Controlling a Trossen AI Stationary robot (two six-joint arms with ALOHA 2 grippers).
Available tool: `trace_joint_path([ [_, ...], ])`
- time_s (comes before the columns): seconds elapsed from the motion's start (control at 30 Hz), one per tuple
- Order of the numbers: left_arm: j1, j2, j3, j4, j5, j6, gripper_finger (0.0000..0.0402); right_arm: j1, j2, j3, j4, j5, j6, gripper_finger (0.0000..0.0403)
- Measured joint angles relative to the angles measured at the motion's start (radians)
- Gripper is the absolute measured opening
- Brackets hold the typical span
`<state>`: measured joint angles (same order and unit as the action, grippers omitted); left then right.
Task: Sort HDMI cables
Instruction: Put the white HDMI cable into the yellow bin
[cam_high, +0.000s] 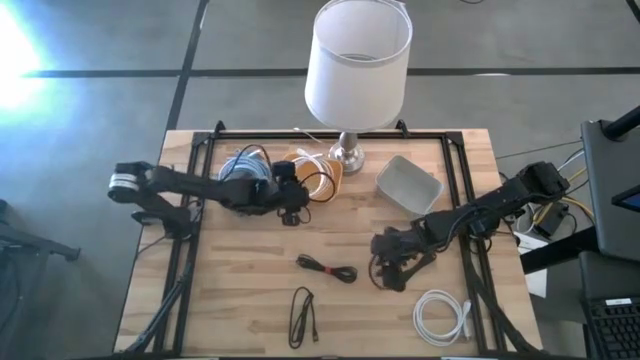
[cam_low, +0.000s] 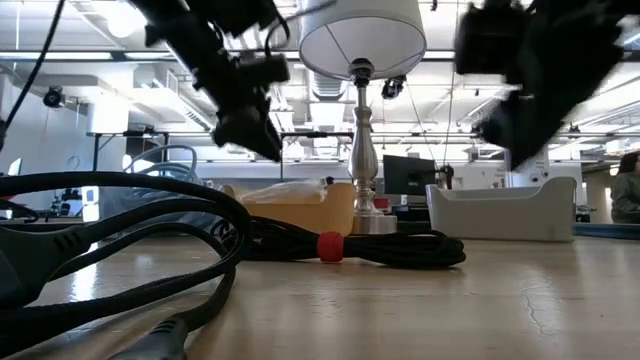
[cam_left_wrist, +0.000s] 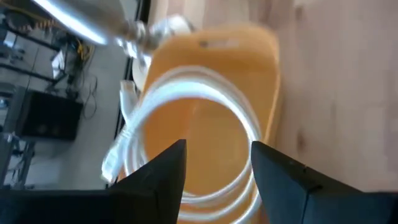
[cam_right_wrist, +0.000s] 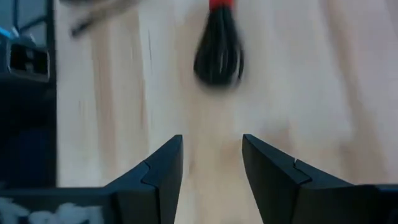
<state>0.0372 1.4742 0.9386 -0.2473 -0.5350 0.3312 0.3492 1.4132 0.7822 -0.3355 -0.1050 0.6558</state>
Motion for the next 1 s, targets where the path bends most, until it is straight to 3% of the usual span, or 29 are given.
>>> trace_joint_path([
  [0.17, -0.038, -0.058, 0.0, 0.003, 0.024, -0.019, 0.0184, 0.105, 0.0, 0.043, -0.191, -0.111, 0.361, 0.016],
  [0.3, -0.054, -0.086, -0.001, 0.001, 0.025, -0.026, 0.0182, 0.209, 0.0, 0.042, -0.188, -0.167, 0.628, 0.016],
  [0.43, -0.061, -0.097, -0.002, -0.001, 0.025, -0.066, 0.0181, 0.294, 0.0, 0.029, -0.192, -0.195, 0.76, 0.0162],
  [0.63, -0.063, -0.094, -0.002, -0.038, 0.025, -0.08, 0.0181, 0.35, 0.0, 0.0, -0.188, -0.237, 1.081, 0.016],
  [0.83, -0.063, -0.094, -0.004, -0.049, 0.026, -0.107, 0.0181, 0.383, 0.032, -0.007, -0.172, -0.159, 1.249, 0.0152],
  [1.0, -0.063, -0.094, -0.004, -0.057, 0.025, -0.108, 0.0181, 0.398, 0.133, -0.008, -0.061, -0.165, 1.313, 0.0146],
])
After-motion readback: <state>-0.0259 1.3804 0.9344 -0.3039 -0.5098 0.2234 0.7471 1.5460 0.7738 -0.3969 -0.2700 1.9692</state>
